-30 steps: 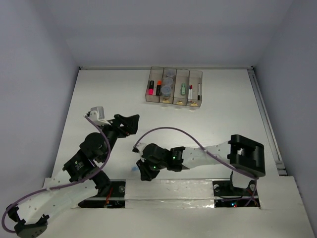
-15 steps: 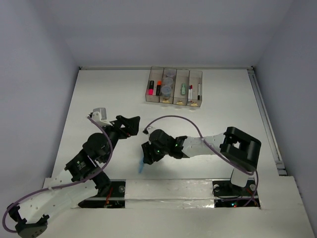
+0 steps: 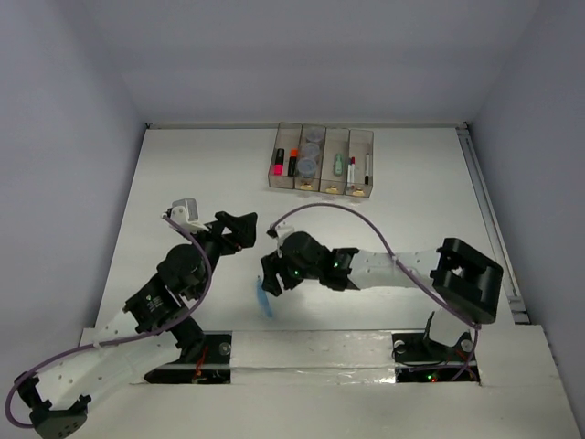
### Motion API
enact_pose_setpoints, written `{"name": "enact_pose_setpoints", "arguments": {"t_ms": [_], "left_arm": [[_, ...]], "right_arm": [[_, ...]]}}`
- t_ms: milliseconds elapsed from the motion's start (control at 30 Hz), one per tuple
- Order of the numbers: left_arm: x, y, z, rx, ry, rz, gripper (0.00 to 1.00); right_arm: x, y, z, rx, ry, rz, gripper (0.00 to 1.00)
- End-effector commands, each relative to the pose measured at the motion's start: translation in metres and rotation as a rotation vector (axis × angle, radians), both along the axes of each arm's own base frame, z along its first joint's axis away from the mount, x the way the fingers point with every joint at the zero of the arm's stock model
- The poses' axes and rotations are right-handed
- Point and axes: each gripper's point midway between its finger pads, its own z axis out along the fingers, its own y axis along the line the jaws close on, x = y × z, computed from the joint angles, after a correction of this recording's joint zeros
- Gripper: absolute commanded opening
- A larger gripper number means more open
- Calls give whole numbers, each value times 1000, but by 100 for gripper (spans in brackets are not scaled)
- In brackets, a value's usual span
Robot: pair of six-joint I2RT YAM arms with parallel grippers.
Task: Sort the stationery into containers
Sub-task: Move the pen to the center of the board, then pick up the pen from the center of the board.
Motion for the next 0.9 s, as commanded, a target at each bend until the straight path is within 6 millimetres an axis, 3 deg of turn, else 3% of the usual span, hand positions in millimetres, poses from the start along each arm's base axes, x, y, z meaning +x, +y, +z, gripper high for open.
{"name": "enact_pose_setpoints", "arguments": {"t_ms": [0,100,167,233,500,600,667,700,867], "left_arm": [[1,5,0,-20,-18,27,99],[1,2,-1,-21,-14,18,99],[1,-1,-3,-17,-7,9,99],[1,-2,-5,-14,-1,4,99],[-2,0,-16,-14,23,3,99],[-3,0,-23,-12,37,3,99],[-3,1,-24,-12,40,1,99],[-3,1,-26,-8,44,3,99],[-4,-1,-31,1,54,-7,99]], "right_arm": [[-53,-5,-14,-75,-33,57,73],[-79,-16,-38,-168,-20,71,75],[-82,-19,-47,-202,-18,67,75],[-80,-20,-58,-234,-17,61,72],[-66,-6,-68,-269,-63,33,60],[-63,-8,-72,-287,-69,20,52],[-62,-9,-72,-293,-74,13,29],[-61,-10,-72,-297,-74,12,21],[-63,-19,-61,-312,-72,13,10]]}}
